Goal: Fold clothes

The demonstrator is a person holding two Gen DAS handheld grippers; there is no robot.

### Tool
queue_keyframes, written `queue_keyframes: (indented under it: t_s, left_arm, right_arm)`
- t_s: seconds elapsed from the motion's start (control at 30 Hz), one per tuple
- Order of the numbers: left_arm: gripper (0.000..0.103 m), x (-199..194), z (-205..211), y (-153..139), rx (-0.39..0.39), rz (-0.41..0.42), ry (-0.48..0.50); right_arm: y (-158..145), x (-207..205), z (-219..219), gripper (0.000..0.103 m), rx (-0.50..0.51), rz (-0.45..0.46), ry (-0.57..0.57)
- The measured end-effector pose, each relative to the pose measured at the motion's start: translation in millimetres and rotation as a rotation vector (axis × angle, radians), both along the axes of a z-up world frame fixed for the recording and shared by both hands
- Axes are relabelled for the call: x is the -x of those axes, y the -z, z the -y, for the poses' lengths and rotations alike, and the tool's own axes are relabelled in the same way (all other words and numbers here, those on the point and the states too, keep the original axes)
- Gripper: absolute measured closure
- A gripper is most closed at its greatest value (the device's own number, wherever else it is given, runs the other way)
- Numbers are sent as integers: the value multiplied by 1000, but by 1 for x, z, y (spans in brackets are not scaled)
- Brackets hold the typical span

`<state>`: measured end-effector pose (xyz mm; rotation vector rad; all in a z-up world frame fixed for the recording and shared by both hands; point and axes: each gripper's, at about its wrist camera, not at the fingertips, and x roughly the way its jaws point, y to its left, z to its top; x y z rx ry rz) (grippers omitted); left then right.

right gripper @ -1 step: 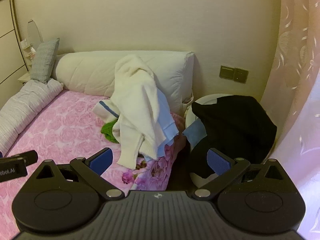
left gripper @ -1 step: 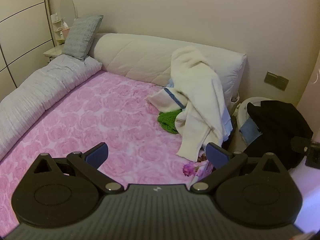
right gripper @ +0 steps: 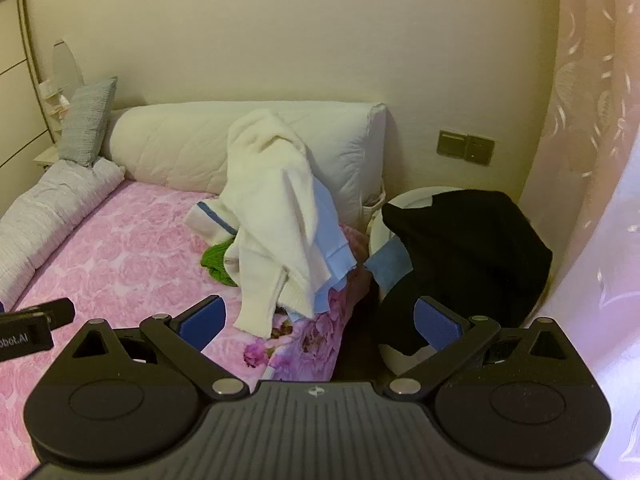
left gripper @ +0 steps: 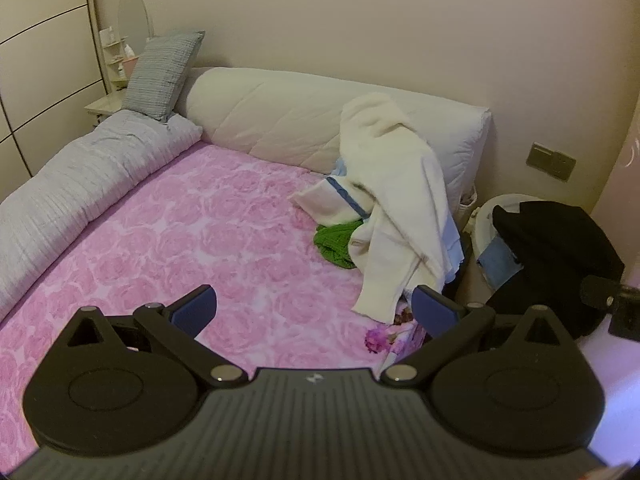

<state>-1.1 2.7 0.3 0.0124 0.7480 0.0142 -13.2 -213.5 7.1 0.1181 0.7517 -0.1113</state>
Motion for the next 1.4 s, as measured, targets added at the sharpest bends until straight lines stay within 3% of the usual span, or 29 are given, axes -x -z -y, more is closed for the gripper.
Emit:
queue_keyframes:
  t_s: [0.63, 1.4]
  left_arm:
    - [0, -5, -40, -10, 0, -20, 56]
    - [0, -28, -58, -6, 10, -10, 61]
  right_arm:
    - [31, 16, -19, 0, 15, 12, -19]
    - [14, -3, -28, 0, 1, 4, -39]
